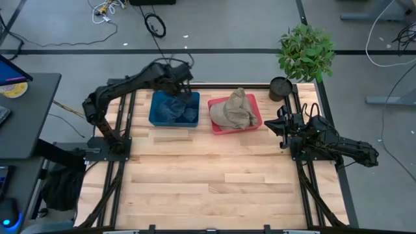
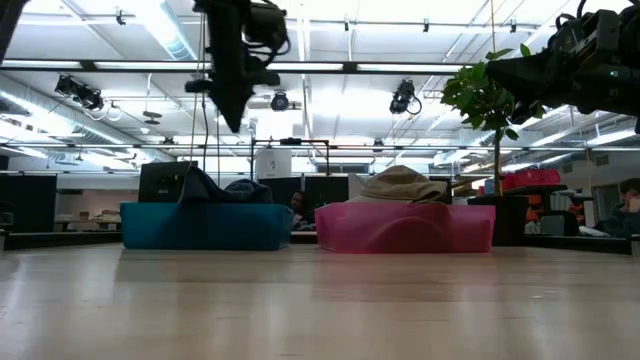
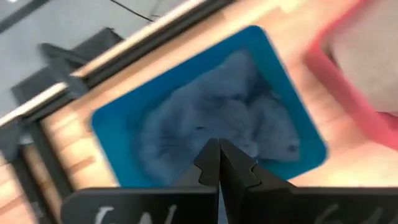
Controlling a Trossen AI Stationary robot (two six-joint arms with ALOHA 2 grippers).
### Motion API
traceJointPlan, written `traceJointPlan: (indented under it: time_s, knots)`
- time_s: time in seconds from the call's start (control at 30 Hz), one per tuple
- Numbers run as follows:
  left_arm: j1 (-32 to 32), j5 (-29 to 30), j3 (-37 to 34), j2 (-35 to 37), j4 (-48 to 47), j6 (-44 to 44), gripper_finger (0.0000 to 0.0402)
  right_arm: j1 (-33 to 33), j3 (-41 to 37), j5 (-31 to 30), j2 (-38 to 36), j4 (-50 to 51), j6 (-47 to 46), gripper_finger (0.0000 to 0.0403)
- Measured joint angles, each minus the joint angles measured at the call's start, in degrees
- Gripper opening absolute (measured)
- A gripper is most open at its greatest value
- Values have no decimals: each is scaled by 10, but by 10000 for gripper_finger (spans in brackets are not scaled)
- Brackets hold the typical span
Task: Pick & Place hat
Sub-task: Put the dark blue cap into the blue bin
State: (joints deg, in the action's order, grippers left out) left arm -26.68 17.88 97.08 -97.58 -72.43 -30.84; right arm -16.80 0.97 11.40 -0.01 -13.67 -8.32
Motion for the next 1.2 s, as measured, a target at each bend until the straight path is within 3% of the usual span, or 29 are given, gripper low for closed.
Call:
traceJointPlan:
  time_s: [0.13, 0.3, 0.5, 0.67, 0.8, 1.03, 1.2]
  knots:
    - [2, -56, 0, -45, 15, -20, 1, 0, 0, 0, 0, 0, 0, 27]
    - [19, 4, 0, -106, 17, -60, 1, 0, 0, 0, 0, 0, 0, 27]
    - [8, 10, 0, -181, 42, -75, 1, 0, 0, 0, 0, 0, 0, 27]
    - [8, -49, 0, -227, 84, -57, 1, 0, 0, 0, 0, 0, 0, 27]
    - [17, -28, 0, -215, 71, -73, 1, 0, 0, 0, 0, 0, 0, 27]
    - [41, 59, 2, -98, 60, -96, 1, 0, 0, 0, 0, 0, 0, 27]
    - [53, -10, 3, -37, -24, -102, 1, 0, 0, 0, 0, 0, 0, 27]
